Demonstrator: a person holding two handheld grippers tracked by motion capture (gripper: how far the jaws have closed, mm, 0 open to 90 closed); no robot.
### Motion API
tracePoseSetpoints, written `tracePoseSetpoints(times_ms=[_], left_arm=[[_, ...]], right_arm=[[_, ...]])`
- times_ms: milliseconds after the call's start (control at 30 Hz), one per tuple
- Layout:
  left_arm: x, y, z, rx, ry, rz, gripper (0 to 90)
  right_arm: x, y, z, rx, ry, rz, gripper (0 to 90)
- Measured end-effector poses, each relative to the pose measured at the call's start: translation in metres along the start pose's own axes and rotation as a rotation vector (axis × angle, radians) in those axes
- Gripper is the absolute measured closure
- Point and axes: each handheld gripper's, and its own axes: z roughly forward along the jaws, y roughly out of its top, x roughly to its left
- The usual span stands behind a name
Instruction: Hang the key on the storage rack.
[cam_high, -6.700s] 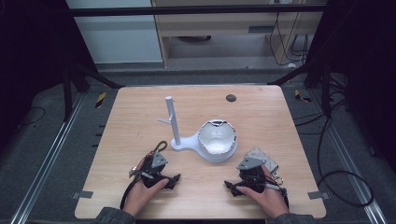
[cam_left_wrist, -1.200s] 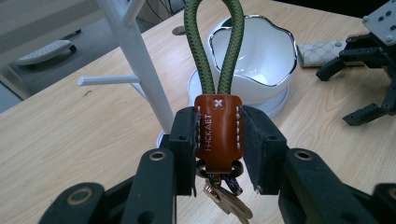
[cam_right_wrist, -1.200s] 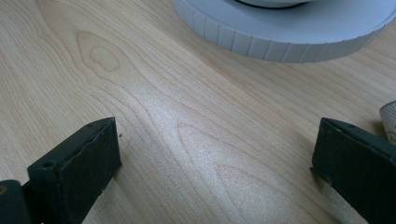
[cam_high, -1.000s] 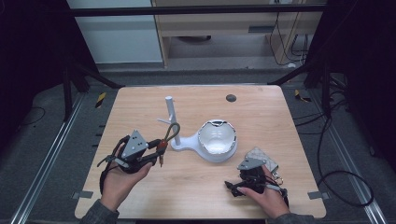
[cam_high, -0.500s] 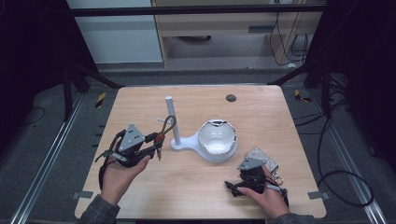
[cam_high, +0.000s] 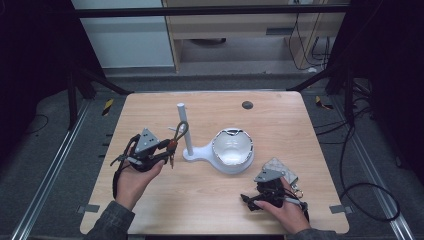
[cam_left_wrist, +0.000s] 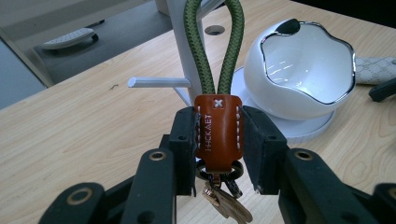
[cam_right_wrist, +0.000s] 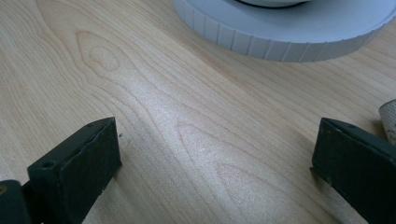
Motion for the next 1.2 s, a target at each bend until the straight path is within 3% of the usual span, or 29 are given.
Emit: tracePoseSetpoints(times_ms=[433, 1100, 1133, 1200], left_arm=[[0.0, -0.004, 0.019, 0.016, -0.006, -0.032, 65.9], [0.001, -0.005, 0.031, 0.024, -0.013, -0.054, 65.3], [0.001, -0.005, 0.032, 0.029, -0.014, -0.053, 64.4], [0.0, -0.006, 0.034, 0.034, -0.003, -0.057, 54.6]], right_arm=[[0.0, 0.0, 0.0, 0.002, -0.001, -0.002, 1.1], [0.0, -0.001, -0.001, 0.0, -0.001, -0.002, 1.1], [0.0, -0.001, -0.001, 0.0, 0.0, -0.002, 1.0], [0.0, -0.001, -0.001, 0.0, -0.001, -0.002, 1.0]])
